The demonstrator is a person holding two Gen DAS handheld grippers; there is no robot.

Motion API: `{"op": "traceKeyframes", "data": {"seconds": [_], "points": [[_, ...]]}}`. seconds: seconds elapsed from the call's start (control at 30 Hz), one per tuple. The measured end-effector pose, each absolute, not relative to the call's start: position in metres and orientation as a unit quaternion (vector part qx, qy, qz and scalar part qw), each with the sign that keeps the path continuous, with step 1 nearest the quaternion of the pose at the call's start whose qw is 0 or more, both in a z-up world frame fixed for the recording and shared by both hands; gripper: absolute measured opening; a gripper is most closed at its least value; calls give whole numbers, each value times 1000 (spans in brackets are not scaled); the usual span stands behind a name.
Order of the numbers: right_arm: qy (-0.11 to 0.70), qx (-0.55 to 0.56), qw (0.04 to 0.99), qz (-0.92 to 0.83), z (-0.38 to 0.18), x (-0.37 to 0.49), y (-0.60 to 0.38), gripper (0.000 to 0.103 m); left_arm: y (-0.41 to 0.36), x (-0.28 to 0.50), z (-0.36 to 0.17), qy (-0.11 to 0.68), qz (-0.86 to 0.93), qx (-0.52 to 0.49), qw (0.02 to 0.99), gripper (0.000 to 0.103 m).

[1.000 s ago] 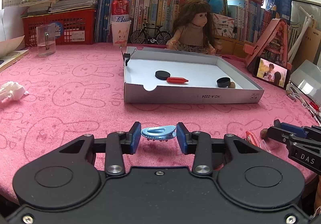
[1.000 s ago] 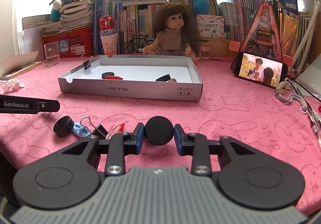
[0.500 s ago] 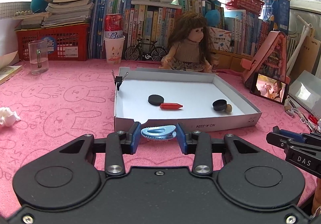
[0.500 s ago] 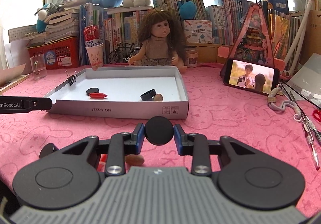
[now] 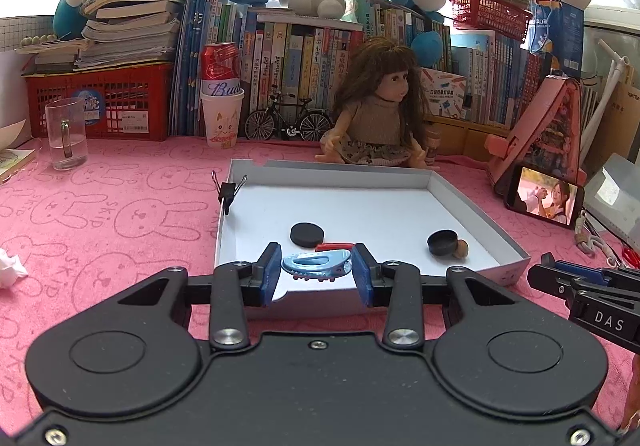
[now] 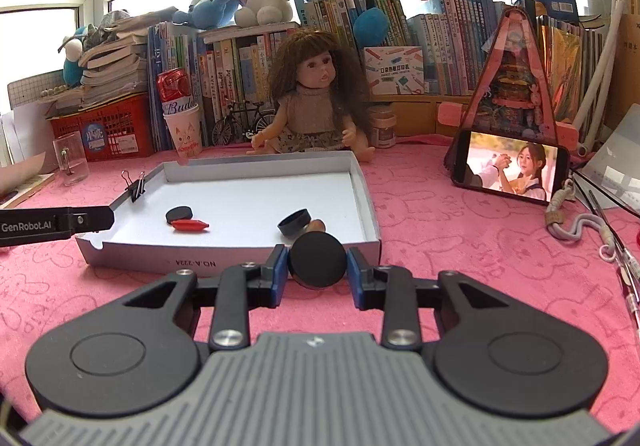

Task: Organize rigid objects
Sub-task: 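Carry the blue clip in the left gripper while the right gripper carries the puck over the tray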

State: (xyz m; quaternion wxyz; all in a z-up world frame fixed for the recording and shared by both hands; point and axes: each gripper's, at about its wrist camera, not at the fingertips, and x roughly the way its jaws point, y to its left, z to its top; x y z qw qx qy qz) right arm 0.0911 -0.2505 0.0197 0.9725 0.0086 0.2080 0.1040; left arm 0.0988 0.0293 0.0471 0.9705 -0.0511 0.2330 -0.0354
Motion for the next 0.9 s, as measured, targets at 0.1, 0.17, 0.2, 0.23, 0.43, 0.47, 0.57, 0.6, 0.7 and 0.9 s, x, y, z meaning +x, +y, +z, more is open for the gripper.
{"op": "traceKeyframes", "data": {"seconds": [0.1,0.17,0.2,0.23,0.43,0.47,0.57,0.6,0.7,0.9], "points": [[204,8,973,107,23,96,-248,36,27,106,48,233,-38,-48,970,37],[202,9,973,110,25,101,-246,36,25,111,49,232,-39,-44,971,37],[201,10,973,111,26,103,-246,36,24,114,49,231,-39,-43,971,37],[201,10,973,111,26,105,-245,36,23,116,50,231,-40,-42,971,37],[199,13,974,111,31,124,-241,36,18,136,48,235,-38,-40,971,37],[200,13,973,111,31,129,-240,36,18,139,47,236,-37,-40,970,37],[206,13,973,107,29,142,-238,36,18,149,43,242,-31,-40,969,37],[209,12,972,106,28,145,-237,36,18,152,41,244,-29,-40,968,37],[218,13,970,104,21,154,-236,36,20,159,36,250,-22,-38,967,37],[229,15,968,99,14,166,-234,36,20,171,28,261,-18,-38,965,37]]}}
